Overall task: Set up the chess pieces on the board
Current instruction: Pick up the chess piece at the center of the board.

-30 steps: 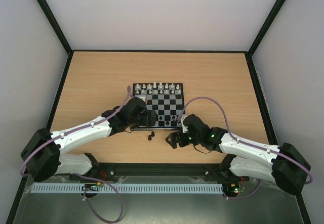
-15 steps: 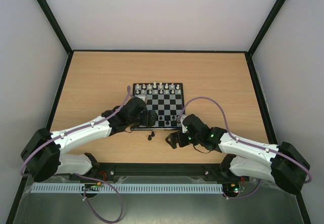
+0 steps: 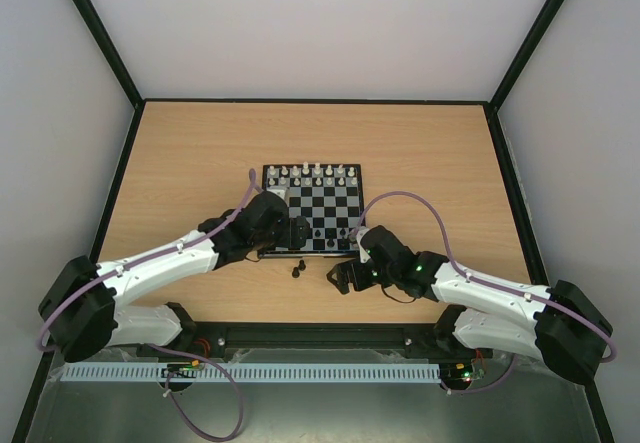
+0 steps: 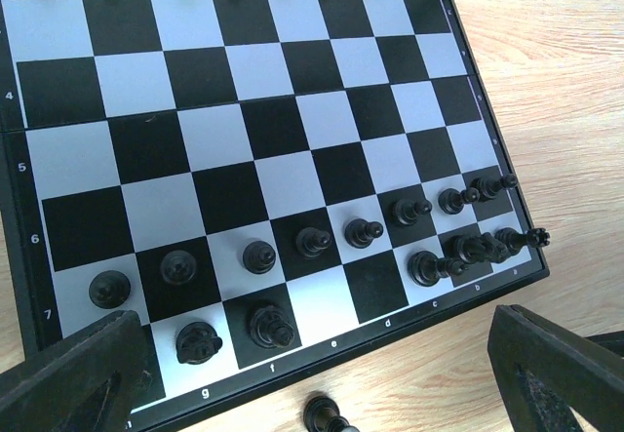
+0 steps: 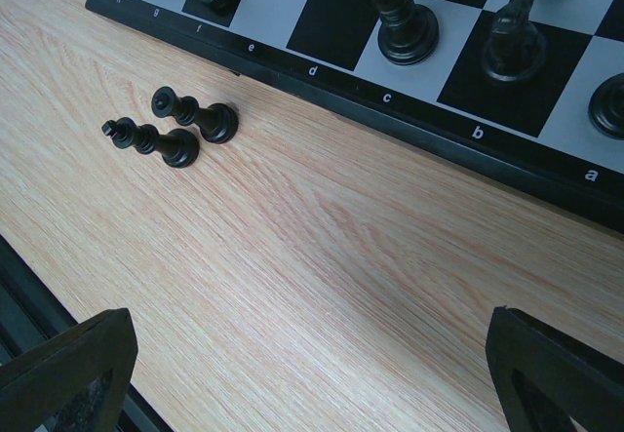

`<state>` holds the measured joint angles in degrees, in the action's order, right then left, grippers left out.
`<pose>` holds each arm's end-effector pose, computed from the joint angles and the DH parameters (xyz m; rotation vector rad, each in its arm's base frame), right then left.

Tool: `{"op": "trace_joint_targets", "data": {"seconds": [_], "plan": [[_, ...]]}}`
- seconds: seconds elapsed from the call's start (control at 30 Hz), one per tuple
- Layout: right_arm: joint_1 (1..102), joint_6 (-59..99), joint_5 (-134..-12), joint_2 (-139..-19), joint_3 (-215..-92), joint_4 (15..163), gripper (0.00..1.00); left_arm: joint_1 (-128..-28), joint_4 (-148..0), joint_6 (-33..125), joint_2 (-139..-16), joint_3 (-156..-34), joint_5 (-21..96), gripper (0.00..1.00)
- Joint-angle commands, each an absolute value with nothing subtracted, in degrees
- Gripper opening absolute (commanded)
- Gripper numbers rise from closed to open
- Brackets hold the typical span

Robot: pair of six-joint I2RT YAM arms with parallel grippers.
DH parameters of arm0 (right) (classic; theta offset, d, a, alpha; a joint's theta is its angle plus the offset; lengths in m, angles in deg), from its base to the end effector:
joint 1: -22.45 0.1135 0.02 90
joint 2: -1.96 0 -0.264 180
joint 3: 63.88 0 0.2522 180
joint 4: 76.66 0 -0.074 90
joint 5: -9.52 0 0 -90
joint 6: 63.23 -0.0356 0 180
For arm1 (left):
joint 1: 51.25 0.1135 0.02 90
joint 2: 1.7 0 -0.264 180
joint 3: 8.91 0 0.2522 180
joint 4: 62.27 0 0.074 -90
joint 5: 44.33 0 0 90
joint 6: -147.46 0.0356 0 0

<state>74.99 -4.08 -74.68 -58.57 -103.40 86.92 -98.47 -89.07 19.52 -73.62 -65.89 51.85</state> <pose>0.1264 0.1708 0.1864 -0.5056 2.3232 0.8708 0.1817 -0.1907 0.2266 0.1351 2.3759 -0.6265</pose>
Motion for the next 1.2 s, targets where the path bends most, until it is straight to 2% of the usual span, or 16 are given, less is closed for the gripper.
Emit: {"op": "trace_joint_targets", "data": {"seconds": [0.0,1.17], "plan": [[75.4,-3.3,-74.8,-59.0,-103.0,87.0,0.99,-98.1,-89.3,19.4,-72.2,-65.5,53.0,0.99],[75.4,-3.4,-74.9,-58.6,-102.8,87.1,0.99,-98.0,-90.0,18.6,-69.2,-64.3,54.2,0.99]]}}
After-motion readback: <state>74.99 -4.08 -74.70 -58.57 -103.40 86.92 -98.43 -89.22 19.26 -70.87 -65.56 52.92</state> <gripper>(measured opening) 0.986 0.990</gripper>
